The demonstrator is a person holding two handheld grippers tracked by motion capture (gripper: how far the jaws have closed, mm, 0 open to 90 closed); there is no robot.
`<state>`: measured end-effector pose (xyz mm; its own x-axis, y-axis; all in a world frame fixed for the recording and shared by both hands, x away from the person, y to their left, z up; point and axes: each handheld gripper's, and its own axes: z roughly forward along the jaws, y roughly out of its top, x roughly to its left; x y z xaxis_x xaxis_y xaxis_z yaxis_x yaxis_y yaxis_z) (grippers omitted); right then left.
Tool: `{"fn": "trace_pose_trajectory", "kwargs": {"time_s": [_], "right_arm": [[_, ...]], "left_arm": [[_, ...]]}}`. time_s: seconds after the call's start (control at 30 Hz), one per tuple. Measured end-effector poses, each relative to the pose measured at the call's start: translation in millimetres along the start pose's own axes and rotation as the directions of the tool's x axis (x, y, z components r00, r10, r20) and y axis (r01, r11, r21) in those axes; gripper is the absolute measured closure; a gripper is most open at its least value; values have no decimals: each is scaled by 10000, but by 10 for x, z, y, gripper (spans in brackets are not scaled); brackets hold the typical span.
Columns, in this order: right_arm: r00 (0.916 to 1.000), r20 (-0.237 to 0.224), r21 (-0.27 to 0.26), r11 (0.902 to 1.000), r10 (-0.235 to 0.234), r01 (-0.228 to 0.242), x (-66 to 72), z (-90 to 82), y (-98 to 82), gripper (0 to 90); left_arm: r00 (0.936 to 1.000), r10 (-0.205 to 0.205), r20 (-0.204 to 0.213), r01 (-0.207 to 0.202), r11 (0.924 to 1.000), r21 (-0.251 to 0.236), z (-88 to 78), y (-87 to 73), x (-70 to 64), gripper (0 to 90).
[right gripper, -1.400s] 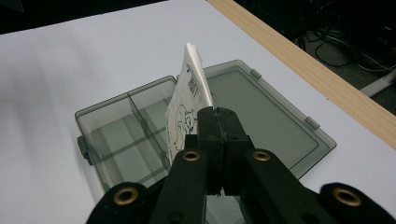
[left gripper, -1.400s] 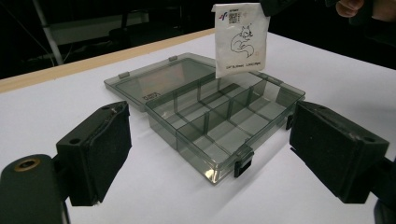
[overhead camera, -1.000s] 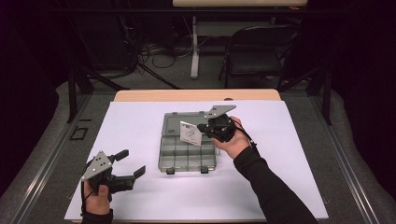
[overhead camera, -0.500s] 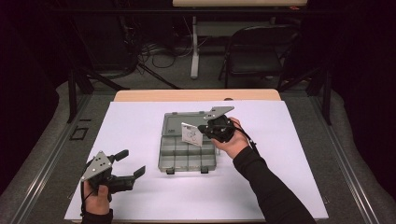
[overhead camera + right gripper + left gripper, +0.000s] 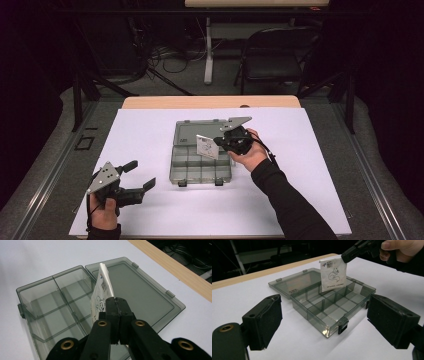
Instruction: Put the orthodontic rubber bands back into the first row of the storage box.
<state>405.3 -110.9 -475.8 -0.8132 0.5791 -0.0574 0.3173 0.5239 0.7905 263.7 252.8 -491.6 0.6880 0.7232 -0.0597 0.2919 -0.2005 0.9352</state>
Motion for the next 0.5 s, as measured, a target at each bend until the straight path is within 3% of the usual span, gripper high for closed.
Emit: {"fn": "trace_pose_trajectory", "kwargs": {"time_s": [0.5], "right_arm": [[9997,-238,156,9999,34,-30,16,48,-103,900]], "left_arm": [[10000,23,-12,-23,10000,46,5,-1,-1,127]]}}
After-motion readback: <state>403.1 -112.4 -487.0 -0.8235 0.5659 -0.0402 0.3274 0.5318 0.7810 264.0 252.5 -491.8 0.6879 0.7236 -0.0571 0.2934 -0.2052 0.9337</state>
